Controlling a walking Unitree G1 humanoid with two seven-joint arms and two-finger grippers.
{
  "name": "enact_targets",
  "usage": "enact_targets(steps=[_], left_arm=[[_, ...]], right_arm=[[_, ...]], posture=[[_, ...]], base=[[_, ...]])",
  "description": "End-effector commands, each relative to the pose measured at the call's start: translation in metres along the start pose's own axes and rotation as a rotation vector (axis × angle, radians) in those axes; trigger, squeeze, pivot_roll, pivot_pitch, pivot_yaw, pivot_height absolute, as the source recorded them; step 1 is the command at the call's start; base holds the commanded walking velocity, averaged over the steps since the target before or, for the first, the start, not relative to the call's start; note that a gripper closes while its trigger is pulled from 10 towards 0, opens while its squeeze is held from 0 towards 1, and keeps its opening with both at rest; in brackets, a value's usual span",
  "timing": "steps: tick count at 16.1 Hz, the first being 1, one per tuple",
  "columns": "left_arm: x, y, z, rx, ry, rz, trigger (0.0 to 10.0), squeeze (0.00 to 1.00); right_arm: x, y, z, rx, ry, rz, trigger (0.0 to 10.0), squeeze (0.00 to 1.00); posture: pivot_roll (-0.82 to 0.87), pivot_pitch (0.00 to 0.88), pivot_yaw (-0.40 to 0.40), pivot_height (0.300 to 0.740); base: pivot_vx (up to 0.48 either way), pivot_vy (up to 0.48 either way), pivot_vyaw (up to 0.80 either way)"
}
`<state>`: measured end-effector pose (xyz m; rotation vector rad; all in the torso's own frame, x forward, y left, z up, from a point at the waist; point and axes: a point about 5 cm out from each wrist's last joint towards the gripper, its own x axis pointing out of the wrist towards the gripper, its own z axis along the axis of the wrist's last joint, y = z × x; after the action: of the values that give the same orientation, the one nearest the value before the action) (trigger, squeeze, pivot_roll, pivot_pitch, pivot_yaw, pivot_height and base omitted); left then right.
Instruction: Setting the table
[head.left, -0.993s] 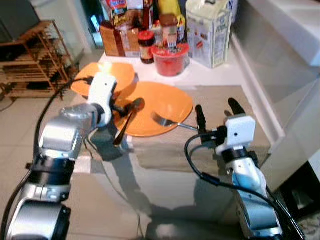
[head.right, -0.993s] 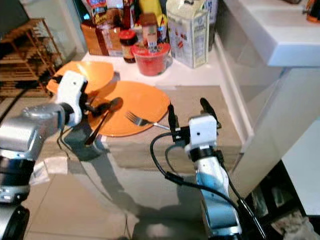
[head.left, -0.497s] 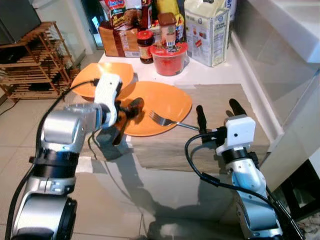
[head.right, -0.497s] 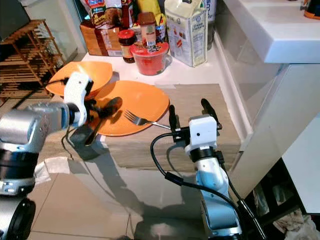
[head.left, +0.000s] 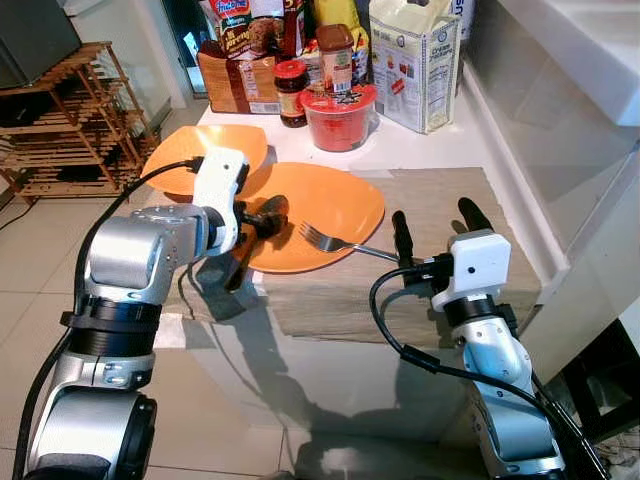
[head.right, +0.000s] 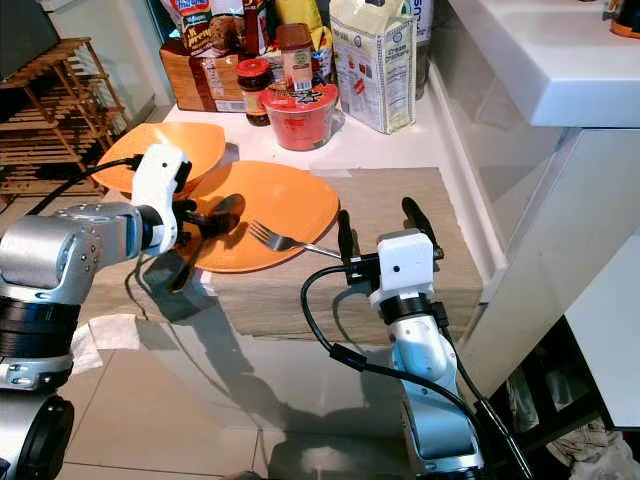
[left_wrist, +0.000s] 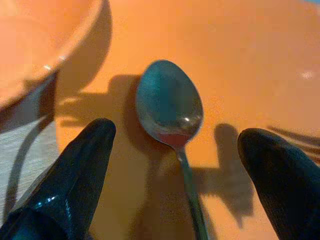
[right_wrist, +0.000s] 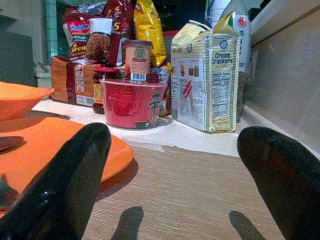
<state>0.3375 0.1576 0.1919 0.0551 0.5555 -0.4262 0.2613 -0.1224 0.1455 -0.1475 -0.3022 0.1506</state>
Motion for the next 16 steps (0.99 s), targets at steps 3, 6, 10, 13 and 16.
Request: enact_targets(steps=[3,6,10,13,16], left_arm=[[-0.002,-0.009,-0.004,0.029,0.016,-0.025,10.0,0.00],[0.000,-0.008,-0.013,0.049,0.043,-0.015,10.0,0.00],[0.004,0.003,-0.027,0.096,0.095,0.038,10.0,0.00],[0.007,0.010,-0.031,0.119,0.105,0.067,0.0,0.00],[0.009,0.011,-0.035,0.098,0.119,0.067,0.0,0.00]], right_arm=[[0.002,0.002,-0.002,0.007,0.015,0.000,10.0,0.00],[0.002,0.002,-0.002,0.005,0.017,0.001,10.0,0.00],[0.004,0.002,-0.003,0.002,0.020,0.002,10.0,0.00],[0.004,0.002,-0.003,0.002,0.020,-0.002,10.0,0.00],[0.004,0.001,-0.003,0.000,0.021,-0.004,10.0,0.00]], posture=[[-0.07,0.000,0.126,0.740],[-0.07,0.000,0.123,0.740],[-0.07,0.000,0.123,0.740],[-0.06,0.000,0.126,0.740],[-0.07,0.000,0.125,0.740]], base=[[0.000,0.000,0.00],[0.000,0.000,0.00],[0.000,0.000,0.00],[0.000,0.000,0.00],[0.000,0.000,0.00]])
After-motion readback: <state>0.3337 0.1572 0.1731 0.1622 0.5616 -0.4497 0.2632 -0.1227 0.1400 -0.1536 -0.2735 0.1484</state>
